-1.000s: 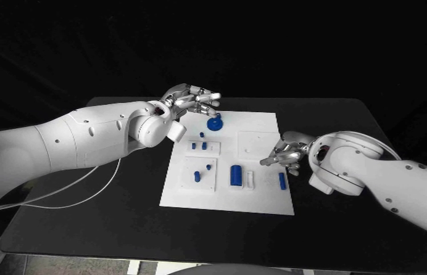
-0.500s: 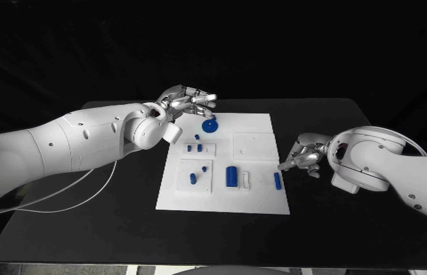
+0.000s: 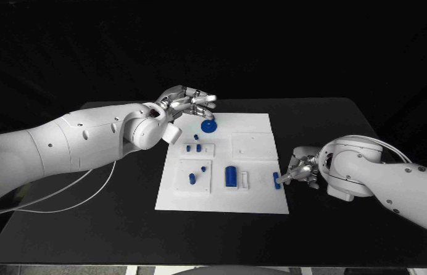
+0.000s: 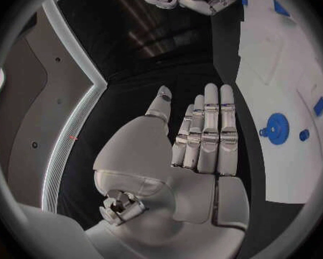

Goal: Assemble the parts on the task board

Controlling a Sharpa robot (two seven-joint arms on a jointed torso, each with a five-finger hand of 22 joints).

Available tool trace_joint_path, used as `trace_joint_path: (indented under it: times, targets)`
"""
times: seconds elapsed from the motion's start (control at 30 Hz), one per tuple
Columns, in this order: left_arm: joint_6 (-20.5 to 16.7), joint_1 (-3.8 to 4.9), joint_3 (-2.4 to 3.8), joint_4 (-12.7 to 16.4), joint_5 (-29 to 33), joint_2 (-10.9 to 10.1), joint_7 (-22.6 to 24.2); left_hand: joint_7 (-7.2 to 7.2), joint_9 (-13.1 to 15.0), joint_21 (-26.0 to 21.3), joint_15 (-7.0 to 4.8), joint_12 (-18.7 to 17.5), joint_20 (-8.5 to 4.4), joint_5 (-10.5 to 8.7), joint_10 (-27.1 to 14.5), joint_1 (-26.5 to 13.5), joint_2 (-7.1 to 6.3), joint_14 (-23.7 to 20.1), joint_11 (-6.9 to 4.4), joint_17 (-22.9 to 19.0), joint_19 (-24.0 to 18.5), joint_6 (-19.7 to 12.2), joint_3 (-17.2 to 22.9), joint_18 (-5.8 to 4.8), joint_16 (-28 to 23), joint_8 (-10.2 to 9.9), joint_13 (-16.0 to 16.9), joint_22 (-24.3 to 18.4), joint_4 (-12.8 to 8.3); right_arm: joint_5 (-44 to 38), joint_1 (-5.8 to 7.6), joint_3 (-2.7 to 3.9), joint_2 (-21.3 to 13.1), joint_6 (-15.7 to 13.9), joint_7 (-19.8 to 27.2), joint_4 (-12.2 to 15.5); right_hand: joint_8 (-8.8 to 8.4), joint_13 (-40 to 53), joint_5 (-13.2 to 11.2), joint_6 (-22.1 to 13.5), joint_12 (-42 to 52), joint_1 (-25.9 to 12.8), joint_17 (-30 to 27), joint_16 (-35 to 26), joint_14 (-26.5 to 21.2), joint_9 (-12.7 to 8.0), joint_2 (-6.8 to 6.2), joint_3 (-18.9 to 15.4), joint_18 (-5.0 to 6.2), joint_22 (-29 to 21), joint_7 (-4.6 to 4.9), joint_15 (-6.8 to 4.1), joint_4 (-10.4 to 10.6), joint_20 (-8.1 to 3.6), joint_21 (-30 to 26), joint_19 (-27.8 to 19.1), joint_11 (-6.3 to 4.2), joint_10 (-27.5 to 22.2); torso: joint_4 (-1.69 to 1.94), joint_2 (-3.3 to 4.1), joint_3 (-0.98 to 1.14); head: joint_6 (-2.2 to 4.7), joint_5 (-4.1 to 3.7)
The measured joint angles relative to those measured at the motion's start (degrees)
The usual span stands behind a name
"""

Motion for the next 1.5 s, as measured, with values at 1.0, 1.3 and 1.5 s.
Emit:
trace_joint_path:
  times: [1.0, 1.3, 1.5]
  targets:
    - [0.4, 0.0, -0.01, -0.1, -0.3, 0.0, -0.4, -0.2, 0.0, 0.0, -0.21, 0.0, 0.0, 0.0, 0.0, -0.2, -0.23, -0.2, 0.0, 0.0, 0.0, -0.2, 0.0, 0.0, 0.0, 0.0, 0.0, -0.1, 0.0, -2.9, -0.2, -1.56, 4.3, -3.2, -1.2, -3.3, 0.55, 0.0, -0.2, -0.7, -0.3, 2.4, 0.4, -0.4, 0.1, 15.8, 5.92, -14.1, 0.0, 0.0, 0.1, 0.14, 0.0, -0.11, -0.8, -0.1, 0.21, -0.2, -0.19, 0.03, 0.07, -0.46, 0.19]
    - [0.6, 0.0, -0.01, -0.1, -0.3, 0.0, -0.6, -0.21, 0.0, 0.0, -0.21, 0.0, 0.0, 0.0, 0.0, -0.2, -0.23, -0.2, 0.0, 0.0, 0.0, -0.2, 0.0, 0.0, 0.0, 0.0, 0.0, -0.2, 0.0, -3.4, -0.26, -1.77, 4.7, -3.2, -1.2, -3.6, 0.55, -0.1, 0.3, -0.6, -0.6, 3.9, 0.3, -0.7, 0.1, 20.6, 1.51, -3.4, 0.0, 0.0, 0.09, 0.14, -2.7, -0.11, -1.9, -0.1, -0.01, -0.6, -0.15, 0.03, 0.04, -0.8, -0.12]
    - [0.8, 0.0, -0.01, -0.1, -0.4, -0.1, -0.8, -0.21, 0.0, 0.0, -0.21, 0.0, 0.0, 0.0, 0.0, -0.2, -0.23, -0.2, 0.0, 0.0, 0.0, -0.2, 0.1, 0.0, 0.0, 0.0, 0.0, -0.2, -0.1, -3.4, -0.25, -1.78, 4.7, -3.3, -1.0, -3.5, 0.42, -0.2, 6.1, -0.6, -0.6, 3.8, 0.1, -0.7, 0.1, 20.6, 3.7, 0.1, 0.0, 0.0, 0.09, 0.18, -9.6, -0.11, -1.9, -0.1, -0.04, -1.1, -0.16, -0.01, 0.03, -0.86, -0.19]
